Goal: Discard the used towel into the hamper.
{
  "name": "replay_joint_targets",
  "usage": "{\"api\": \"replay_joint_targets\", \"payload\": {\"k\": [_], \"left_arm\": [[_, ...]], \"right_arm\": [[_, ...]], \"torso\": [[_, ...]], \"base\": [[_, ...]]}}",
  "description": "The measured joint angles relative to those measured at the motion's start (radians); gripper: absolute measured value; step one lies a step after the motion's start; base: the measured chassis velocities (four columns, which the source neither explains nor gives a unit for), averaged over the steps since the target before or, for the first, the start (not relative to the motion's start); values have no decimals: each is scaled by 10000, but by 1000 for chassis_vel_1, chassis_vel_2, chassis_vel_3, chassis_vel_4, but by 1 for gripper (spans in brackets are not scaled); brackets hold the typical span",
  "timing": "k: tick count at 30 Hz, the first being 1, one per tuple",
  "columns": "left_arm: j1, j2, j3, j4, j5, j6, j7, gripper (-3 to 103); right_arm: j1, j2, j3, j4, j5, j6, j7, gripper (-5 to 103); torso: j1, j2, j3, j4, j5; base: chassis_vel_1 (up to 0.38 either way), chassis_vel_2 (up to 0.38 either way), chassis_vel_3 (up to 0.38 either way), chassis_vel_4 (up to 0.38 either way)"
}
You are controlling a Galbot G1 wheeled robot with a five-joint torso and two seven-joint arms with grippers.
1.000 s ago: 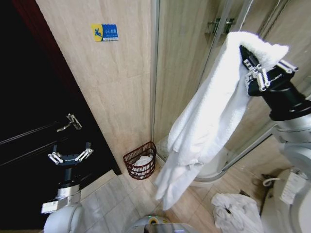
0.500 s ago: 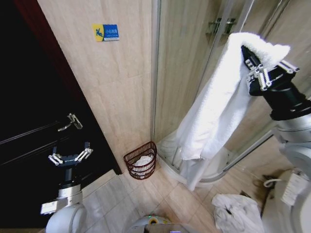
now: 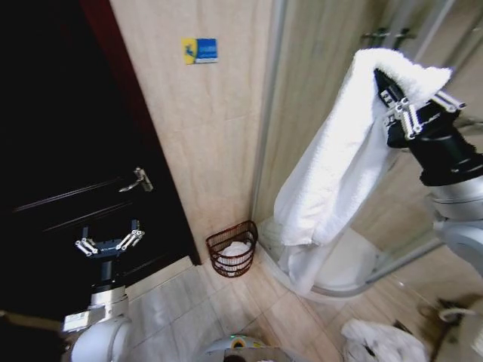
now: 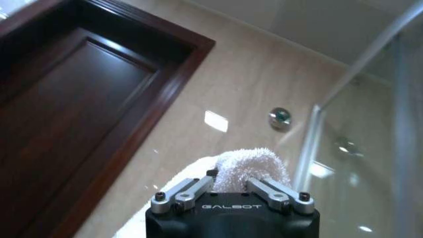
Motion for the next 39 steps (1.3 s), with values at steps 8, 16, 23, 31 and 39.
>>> {"api": "replay_joint_targets", "payload": {"k": [8, 16, 23, 31, 39], "left_arm": [[-48, 8, 228, 72, 48, -62, 85, 100], [-205, 103, 805, 337, 186, -70, 171, 100], [-155, -46, 1123, 506, 380, -220, 261, 100], [-25, -338, 1218, 446, 505, -318, 344, 100], [339, -915, 865, 166, 671, -314, 338, 100]], "right_arm": [[563, -545, -198, -827, 202, 46, -241, 5], [1320, -1416, -459, -2247, 379, 199, -534, 5], [1716, -1983, -809, -2830, 840, 159, -612, 5], [1620, -1963, -720, -3386, 1167, 293, -995, 5], [1930, -1577, -1169, -3504, 1114, 393, -1189, 5]], "torso": [[0, 0, 0, 1, 0], [0, 0, 0, -6, 5], [0, 0, 1, -2, 1], [0, 0, 0, -4, 3], [0, 0, 0, -4, 5]], "base": [[91, 89, 74, 81], [6, 8, 2, 3], [0, 0, 0, 0], [0, 0, 0, 0], [0, 0, 0, 0]]}}
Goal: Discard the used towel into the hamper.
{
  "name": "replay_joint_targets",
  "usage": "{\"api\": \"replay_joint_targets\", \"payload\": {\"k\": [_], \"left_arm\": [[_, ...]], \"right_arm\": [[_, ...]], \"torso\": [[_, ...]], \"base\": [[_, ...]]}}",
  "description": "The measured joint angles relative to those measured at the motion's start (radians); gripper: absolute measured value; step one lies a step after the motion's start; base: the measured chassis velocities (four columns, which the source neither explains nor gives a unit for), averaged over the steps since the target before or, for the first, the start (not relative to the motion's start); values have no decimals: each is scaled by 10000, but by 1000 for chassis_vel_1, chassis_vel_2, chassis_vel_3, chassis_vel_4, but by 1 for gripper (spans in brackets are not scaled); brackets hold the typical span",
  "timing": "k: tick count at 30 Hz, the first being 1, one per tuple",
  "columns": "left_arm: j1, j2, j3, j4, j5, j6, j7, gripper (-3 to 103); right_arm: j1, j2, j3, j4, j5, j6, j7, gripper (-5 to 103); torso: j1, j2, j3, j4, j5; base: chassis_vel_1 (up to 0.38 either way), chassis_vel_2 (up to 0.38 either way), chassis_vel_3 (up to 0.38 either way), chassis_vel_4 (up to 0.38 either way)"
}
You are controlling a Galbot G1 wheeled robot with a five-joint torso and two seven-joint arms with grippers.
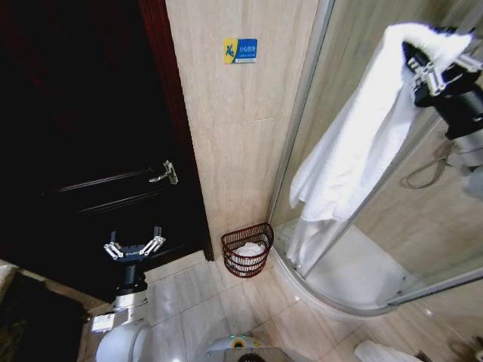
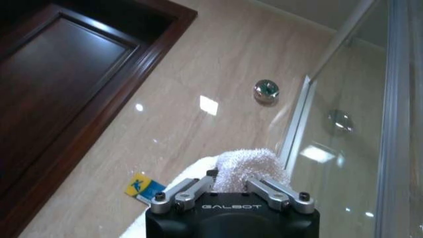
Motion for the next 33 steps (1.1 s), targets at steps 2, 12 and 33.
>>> {"api": "replay_joint_targets", "payload": {"k": [2, 12, 33], "left_arm": [[38, -104, -21, -35, 16, -10, -2, 100], [350, -957, -363, -523, 45, -61, -191, 100], [367, -891, -653, -754, 49, -23, -229, 100]], "right_arm": [[138, -21, -75, 13, 39, 3, 0, 5], [1228, -47, -926, -120, 204, 92, -87, 5], [1496, 64, -1135, -163, 191, 106, -128, 5]], "torso": [[0, 0, 0, 1, -2], [0, 1, -1, 1, 0], [0, 1, 0, 1, -6]], "base": [[0, 0, 0, 0], [0, 0, 0, 0], [56, 46, 50, 47]]}}
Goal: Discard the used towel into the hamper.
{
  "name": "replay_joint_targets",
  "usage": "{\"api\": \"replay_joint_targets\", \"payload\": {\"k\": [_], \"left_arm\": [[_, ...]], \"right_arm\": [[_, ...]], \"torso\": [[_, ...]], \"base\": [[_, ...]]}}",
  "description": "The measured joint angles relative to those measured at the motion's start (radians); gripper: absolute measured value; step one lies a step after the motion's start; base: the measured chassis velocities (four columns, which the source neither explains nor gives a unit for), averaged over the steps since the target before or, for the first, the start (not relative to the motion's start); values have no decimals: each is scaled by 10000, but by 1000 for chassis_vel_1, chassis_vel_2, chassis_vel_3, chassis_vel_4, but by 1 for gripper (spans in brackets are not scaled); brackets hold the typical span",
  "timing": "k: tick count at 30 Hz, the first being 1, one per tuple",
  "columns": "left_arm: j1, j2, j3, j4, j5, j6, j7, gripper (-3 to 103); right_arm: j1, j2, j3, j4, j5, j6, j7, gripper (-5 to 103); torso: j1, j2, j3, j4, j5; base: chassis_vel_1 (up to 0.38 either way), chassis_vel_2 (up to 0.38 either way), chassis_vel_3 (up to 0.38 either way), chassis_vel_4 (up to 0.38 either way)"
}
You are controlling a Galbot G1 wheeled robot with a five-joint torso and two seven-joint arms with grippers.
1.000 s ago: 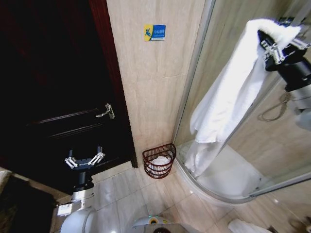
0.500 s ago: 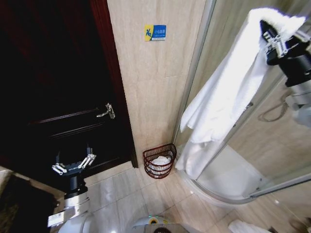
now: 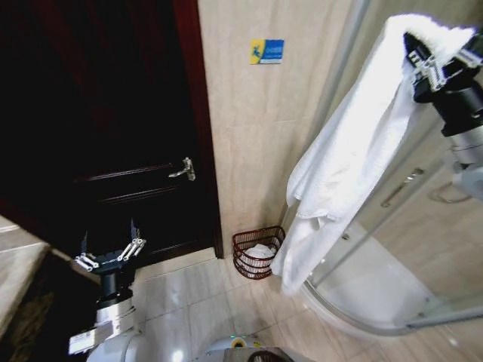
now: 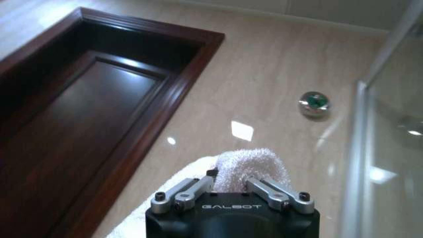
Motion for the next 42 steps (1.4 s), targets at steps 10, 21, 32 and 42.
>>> {"api": "replay_joint_targets", "payload": {"k": [10, 21, 32, 42], "left_arm": [[81, 97, -218, -39, 75, -48, 60, 100], [213, 135, -382, -38, 150, -89, 107, 100], [97, 158, -364, 224, 110, -129, 135, 100], [-36, 145, -196, 410, 99, -164, 165, 100]], "right_arm": [[1415, 685, -1529, -362, -204, -37, -7, 5], [3740, 1794, -3355, -1806, -882, 67, -84, 5], [6466, 2466, -4854, -3292, -619, -61, 377, 5], [8315, 2590, -5942, -3932, -161, -198, 635, 5]], "torso": [[0, -1, 1, 11, 0], [0, -1, 1, -1, 4], [1, -2, 1, 0, 1], [0, -1, 0, -2, 0]], "base": [[96, 110, 94, 95], [0, 0, 0, 0], [0, 0, 0, 0], [0, 0, 0, 0]]}}
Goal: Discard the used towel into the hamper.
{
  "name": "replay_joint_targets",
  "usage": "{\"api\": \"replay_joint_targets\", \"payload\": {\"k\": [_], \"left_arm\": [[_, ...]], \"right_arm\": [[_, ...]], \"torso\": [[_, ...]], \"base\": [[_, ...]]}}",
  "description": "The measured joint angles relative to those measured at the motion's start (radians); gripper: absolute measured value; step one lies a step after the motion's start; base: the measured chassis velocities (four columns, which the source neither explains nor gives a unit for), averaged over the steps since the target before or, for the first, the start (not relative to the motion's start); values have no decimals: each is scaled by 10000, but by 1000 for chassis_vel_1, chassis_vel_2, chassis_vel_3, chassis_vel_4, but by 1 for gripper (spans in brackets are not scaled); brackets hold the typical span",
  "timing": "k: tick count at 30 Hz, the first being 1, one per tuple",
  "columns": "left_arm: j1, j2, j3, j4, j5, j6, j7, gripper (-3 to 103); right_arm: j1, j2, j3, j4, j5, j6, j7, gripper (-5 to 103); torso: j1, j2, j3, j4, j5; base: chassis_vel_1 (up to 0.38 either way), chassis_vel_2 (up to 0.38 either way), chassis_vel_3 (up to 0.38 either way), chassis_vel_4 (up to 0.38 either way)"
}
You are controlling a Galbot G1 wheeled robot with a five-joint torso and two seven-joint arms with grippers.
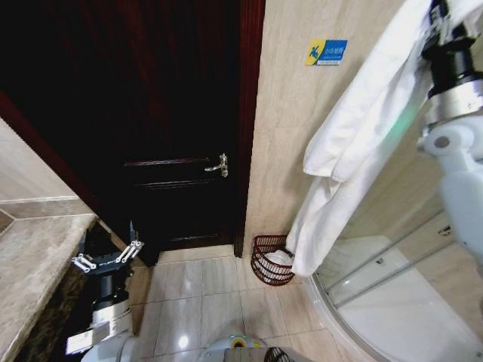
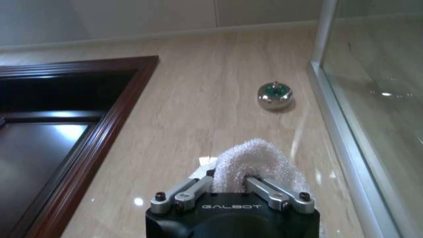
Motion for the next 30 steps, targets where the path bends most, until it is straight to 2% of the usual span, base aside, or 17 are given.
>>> {"api": "replay_joint_targets", "payload": {"k": [7, 17, 22, 30], "left_arm": [[-59, -42, 105, 162, 7, -94, 29, 100], [-185, -33, 226, 420, 5, -179, 30, 100], [-259, 46, 247, 539, -27, -195, 6, 100], [-402, 214, 271, 648, -113, -79, 6, 100]], "right_arm": [[1640, 248, -1451, -948, 340, -47, -31, 5], [2583, 601, -2221, -1311, 328, -111, 49, 5], [1700, 687, -1822, -1089, 196, -123, 168, 5], [-1052, 500, 21, 323, 145, -233, 452, 5]], "torso": [[1, 0, 1, 1, 5], [0, 1, 0, 2, -2], [1, 0, 1, 4, 9], [-2, 2, -2, 0, 0]], "base": [[0, 0, 0, 0], [0, 0, 0, 0], [0, 0, 0, 0], [0, 0, 0, 0]]}}
